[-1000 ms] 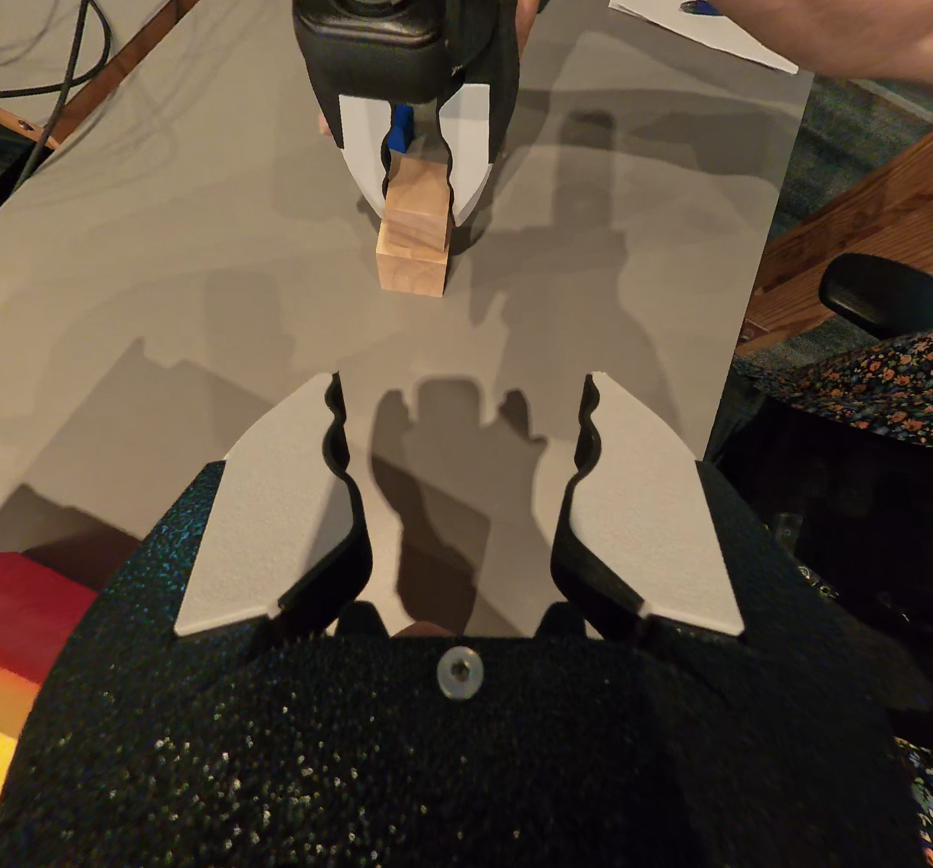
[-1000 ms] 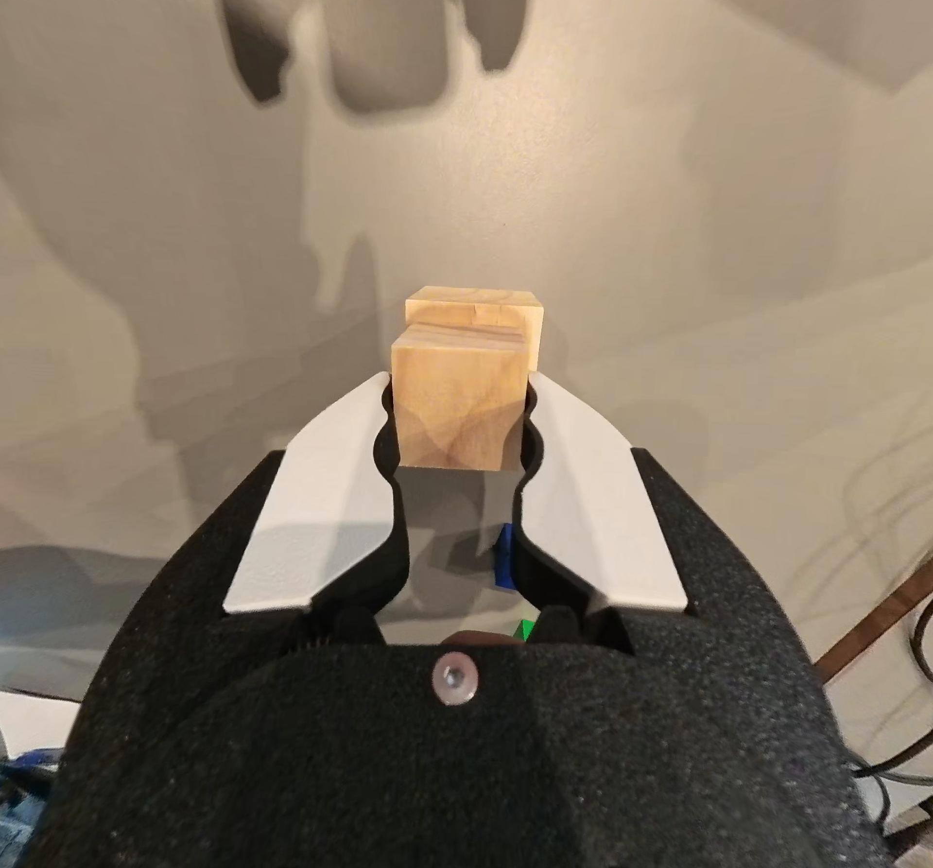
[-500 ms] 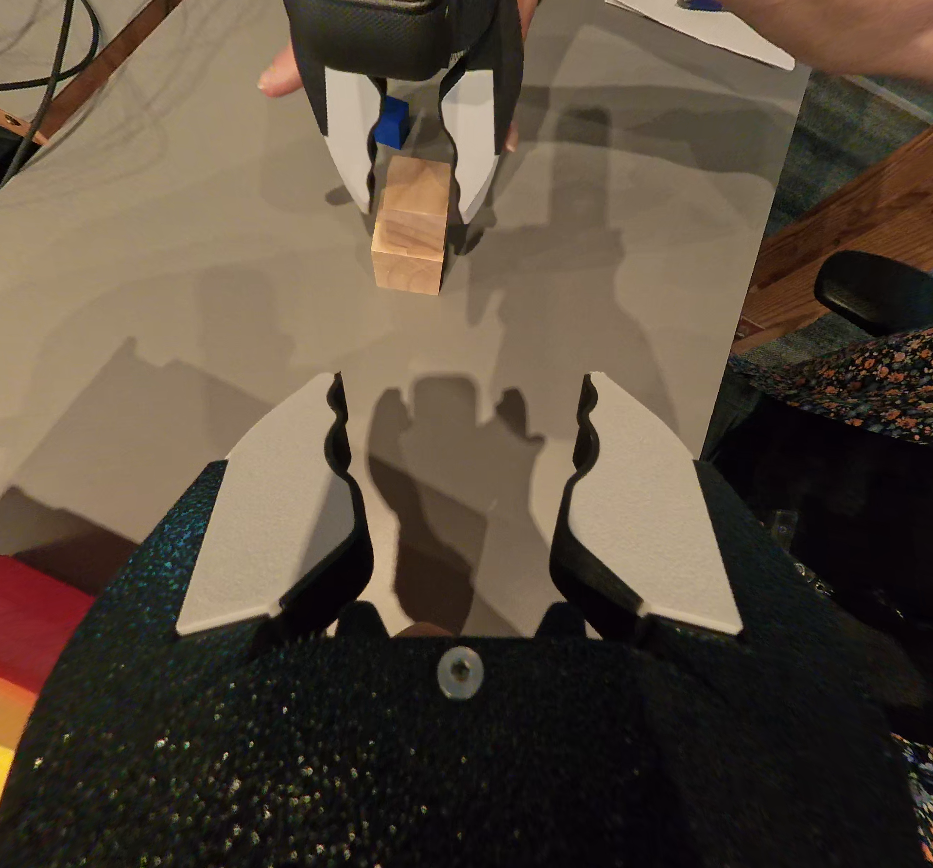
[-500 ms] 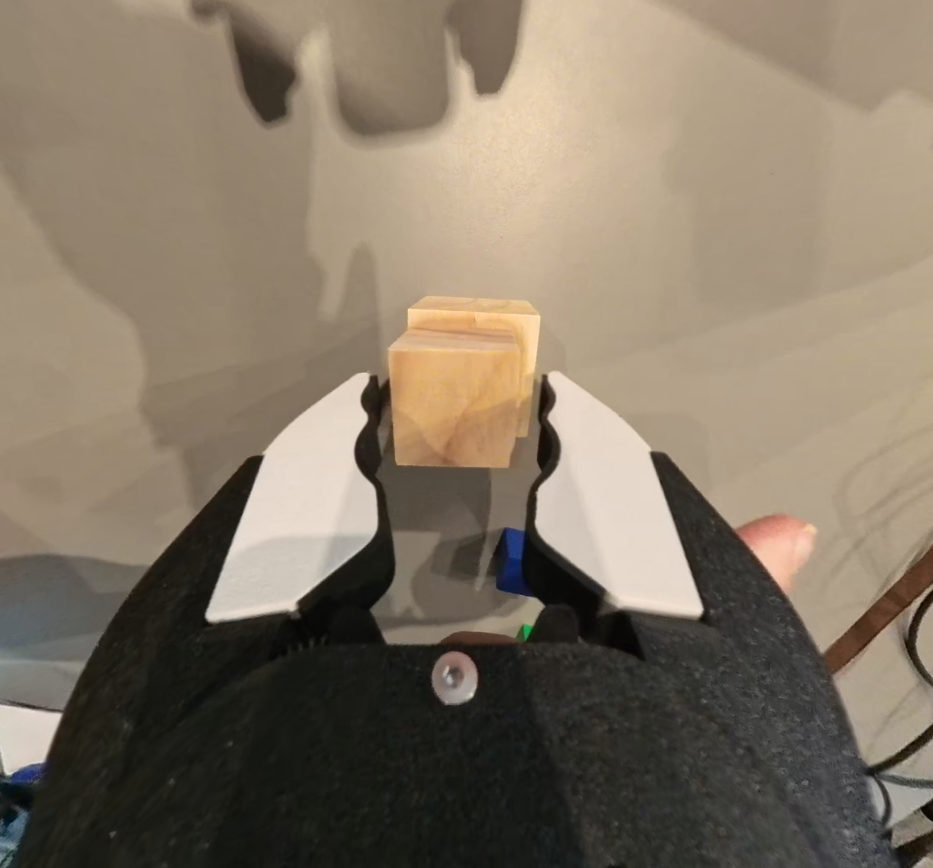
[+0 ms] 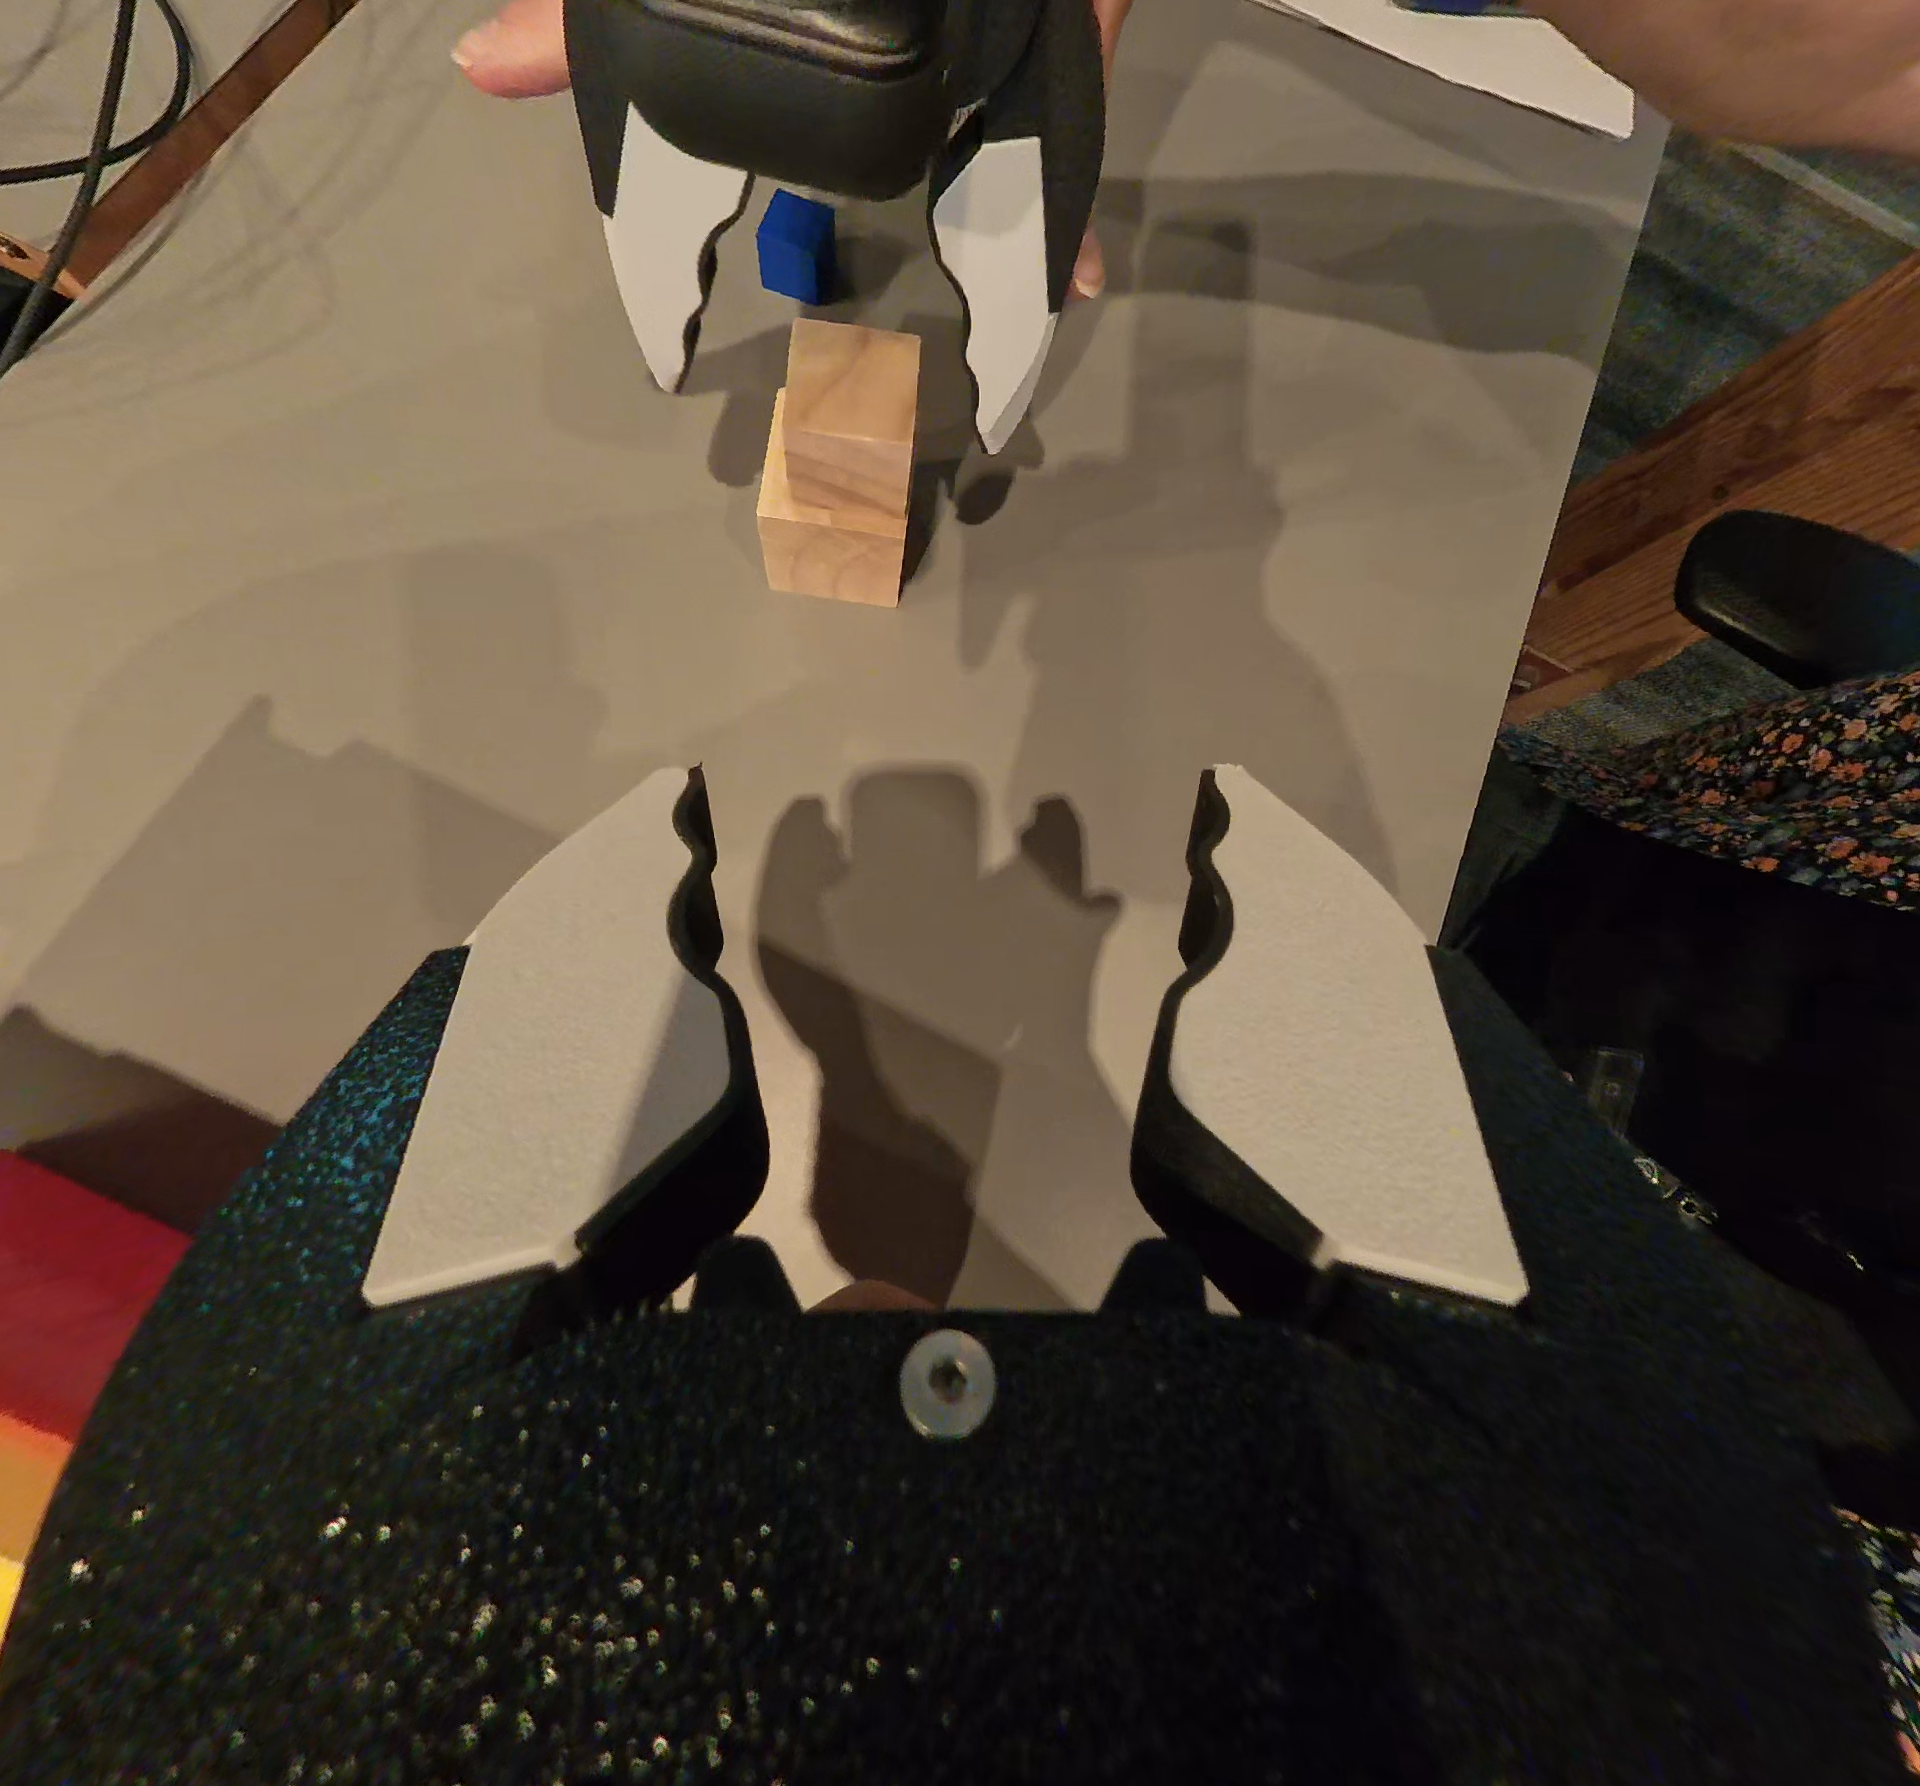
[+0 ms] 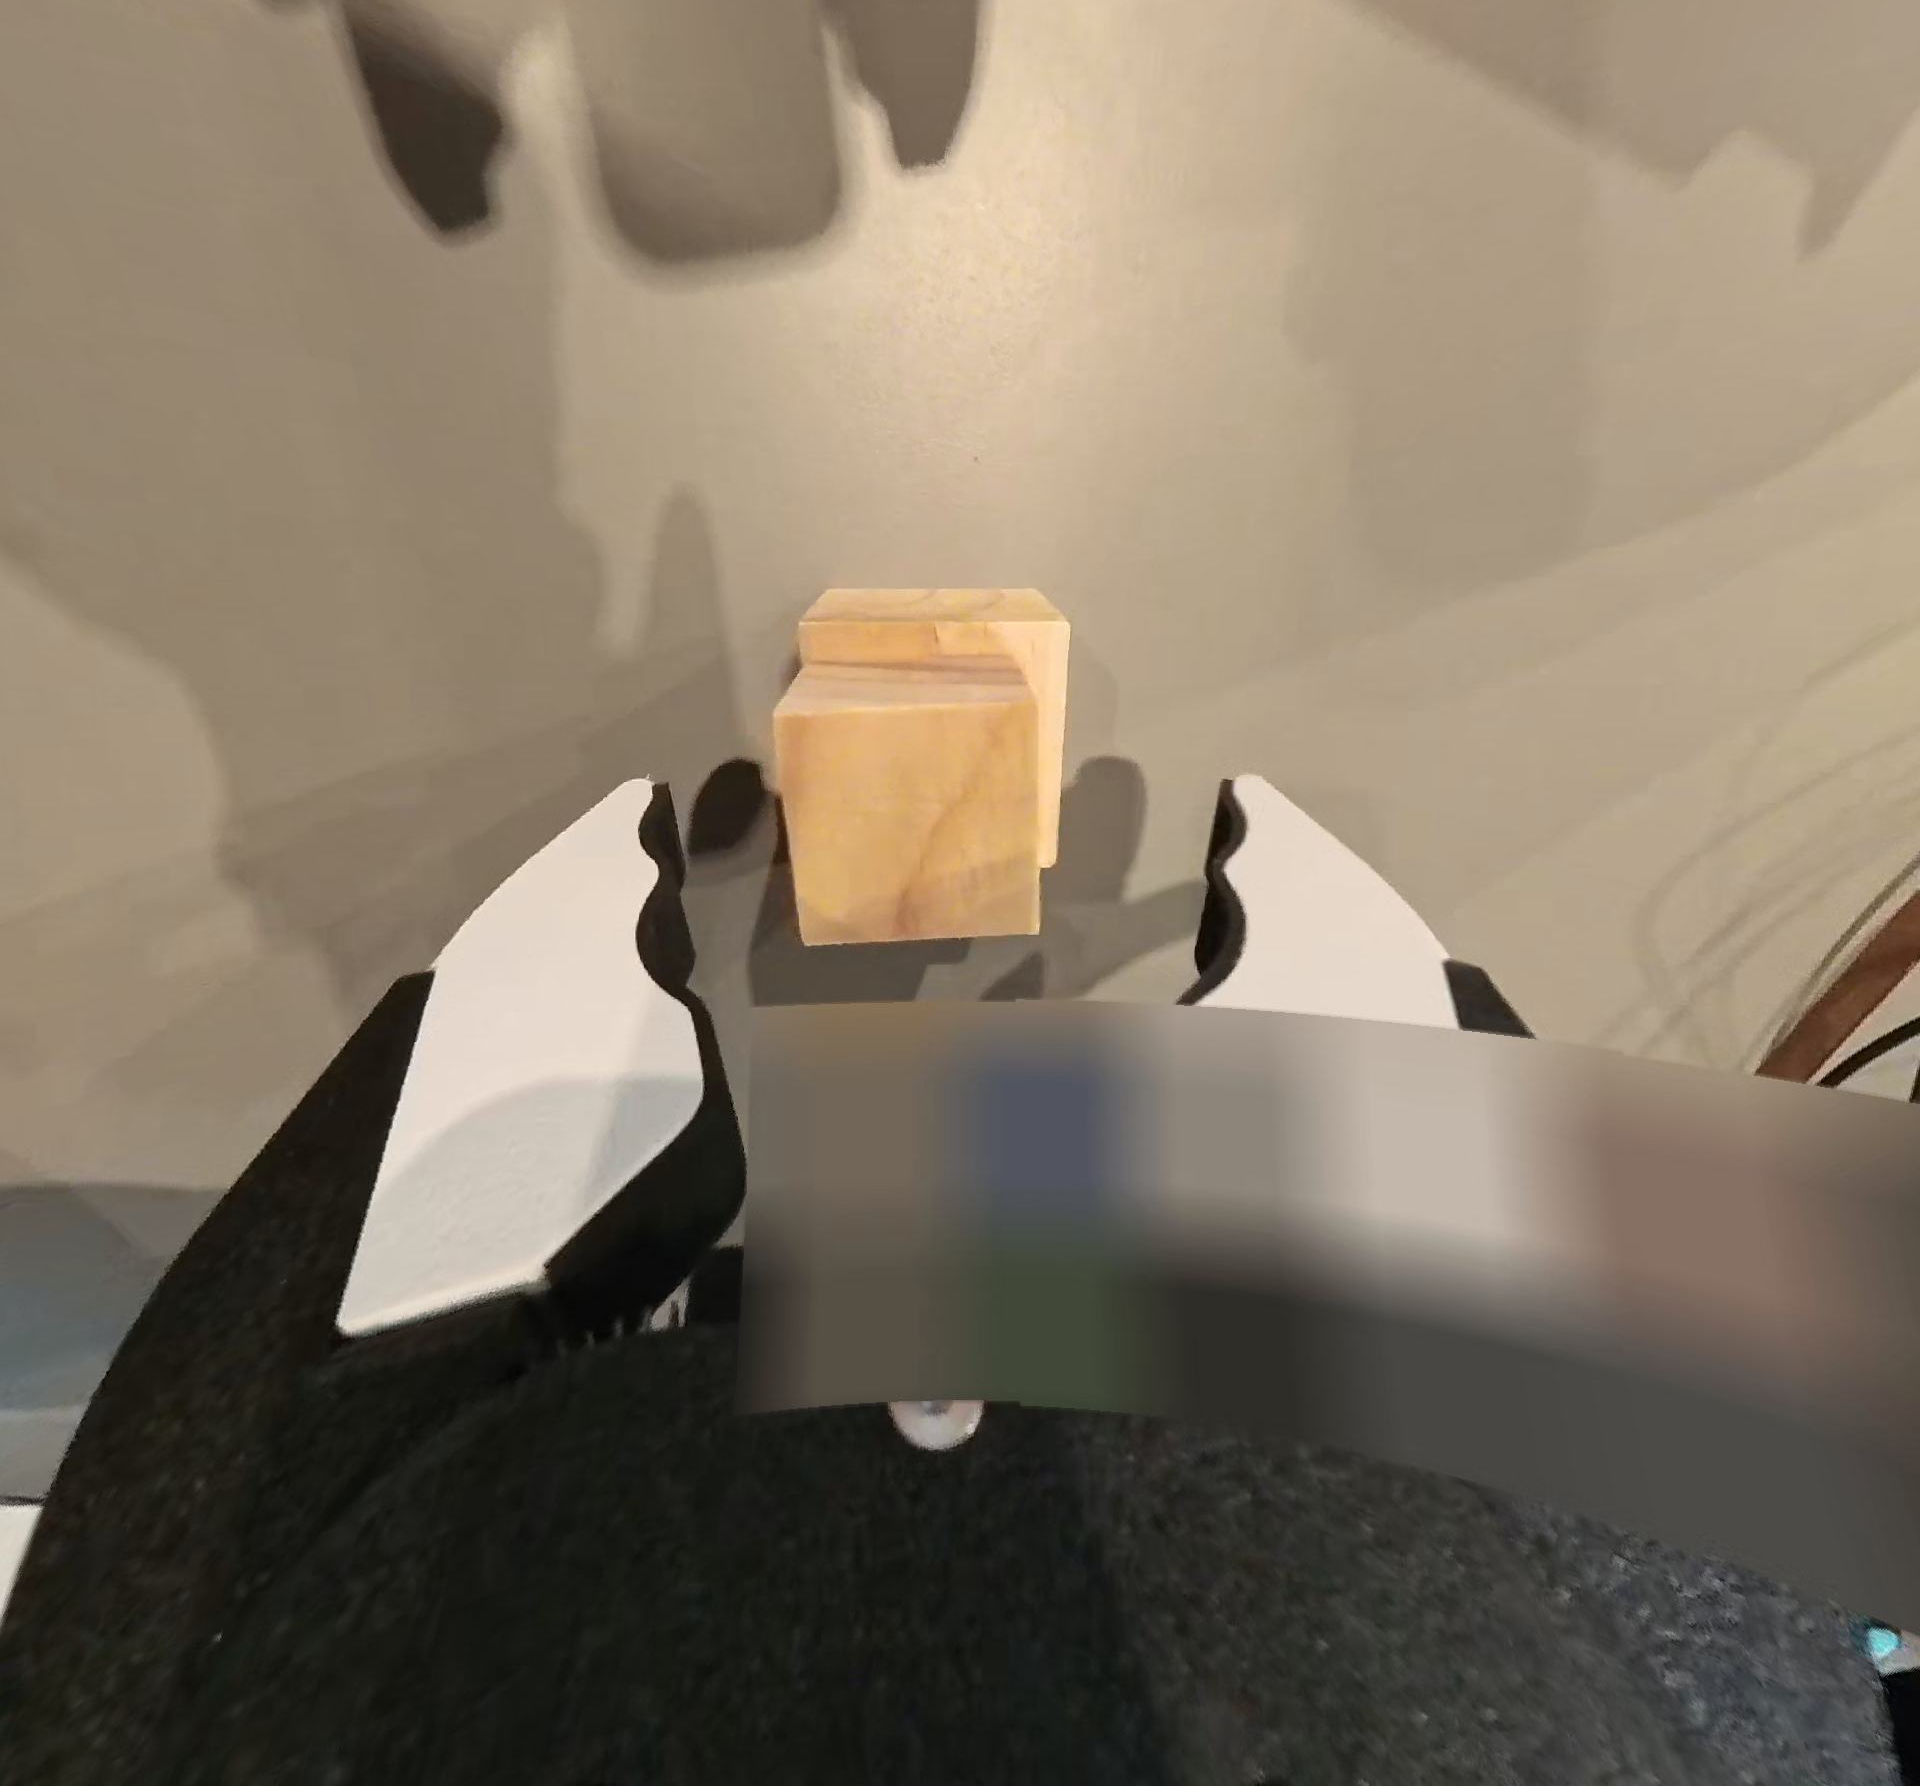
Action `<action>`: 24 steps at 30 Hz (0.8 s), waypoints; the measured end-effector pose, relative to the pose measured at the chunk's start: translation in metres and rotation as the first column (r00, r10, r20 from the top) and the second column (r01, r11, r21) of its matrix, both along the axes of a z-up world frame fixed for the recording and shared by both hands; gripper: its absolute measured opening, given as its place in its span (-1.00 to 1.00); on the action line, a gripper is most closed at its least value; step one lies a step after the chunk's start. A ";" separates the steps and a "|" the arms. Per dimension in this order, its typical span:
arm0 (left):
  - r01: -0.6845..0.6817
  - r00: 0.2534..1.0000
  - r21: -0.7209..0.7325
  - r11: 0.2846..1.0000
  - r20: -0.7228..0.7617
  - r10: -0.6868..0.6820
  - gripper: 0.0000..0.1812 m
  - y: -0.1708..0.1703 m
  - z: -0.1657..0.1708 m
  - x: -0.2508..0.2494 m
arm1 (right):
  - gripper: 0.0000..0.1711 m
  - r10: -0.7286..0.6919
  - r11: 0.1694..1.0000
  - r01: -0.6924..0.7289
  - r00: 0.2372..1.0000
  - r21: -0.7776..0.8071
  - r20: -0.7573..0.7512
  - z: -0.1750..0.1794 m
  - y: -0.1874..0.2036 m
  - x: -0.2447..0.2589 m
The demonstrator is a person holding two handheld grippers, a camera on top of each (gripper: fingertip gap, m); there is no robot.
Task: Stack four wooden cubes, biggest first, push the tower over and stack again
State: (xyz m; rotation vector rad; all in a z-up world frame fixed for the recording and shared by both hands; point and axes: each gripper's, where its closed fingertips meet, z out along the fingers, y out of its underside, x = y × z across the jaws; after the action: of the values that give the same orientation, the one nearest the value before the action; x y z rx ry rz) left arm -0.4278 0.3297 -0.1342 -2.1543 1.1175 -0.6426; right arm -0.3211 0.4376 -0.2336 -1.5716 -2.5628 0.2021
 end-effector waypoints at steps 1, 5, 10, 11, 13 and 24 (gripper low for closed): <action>0.001 1.000 0.000 1.000 0.000 -0.001 -0.04 0.000 0.000 0.000 | 0.12 0.001 1.000 -0.001 1.000 0.000 0.001 0.001 0.000 0.000; 0.001 1.000 0.001 1.000 0.000 -0.001 -0.04 0.000 0.000 0.000 | 0.10 -0.005 1.000 0.005 1.000 0.008 0.004 0.003 0.002 0.002; 0.001 1.000 0.000 1.000 0.000 -0.001 -0.04 0.000 0.000 0.001 | 0.06 -0.031 0.999 0.031 0.999 0.015 0.012 0.006 0.010 0.012; 0.002 1.000 -0.001 1.000 0.000 -0.002 -0.04 0.000 -0.001 0.001 | 0.06 -0.038 0.999 0.038 0.999 0.012 0.011 0.006 0.011 0.015; 0.004 1.000 -0.003 1.000 -0.001 -0.004 -0.04 0.001 -0.002 0.001 | 0.05 -0.052 0.999 0.052 0.999 0.014 0.013 0.006 0.015 0.021; 0.008 1.000 -0.009 1.000 -0.008 -0.008 -0.05 0.001 -0.005 0.006 | -0.03 -0.157 0.988 0.156 0.988 0.002 0.019 0.008 0.043 0.064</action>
State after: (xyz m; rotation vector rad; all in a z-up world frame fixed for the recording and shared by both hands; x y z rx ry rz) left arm -0.4221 0.3312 -0.1389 -2.1628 1.1303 -0.6448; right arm -0.2572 0.4806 -0.2253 -1.7725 -2.4372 0.1709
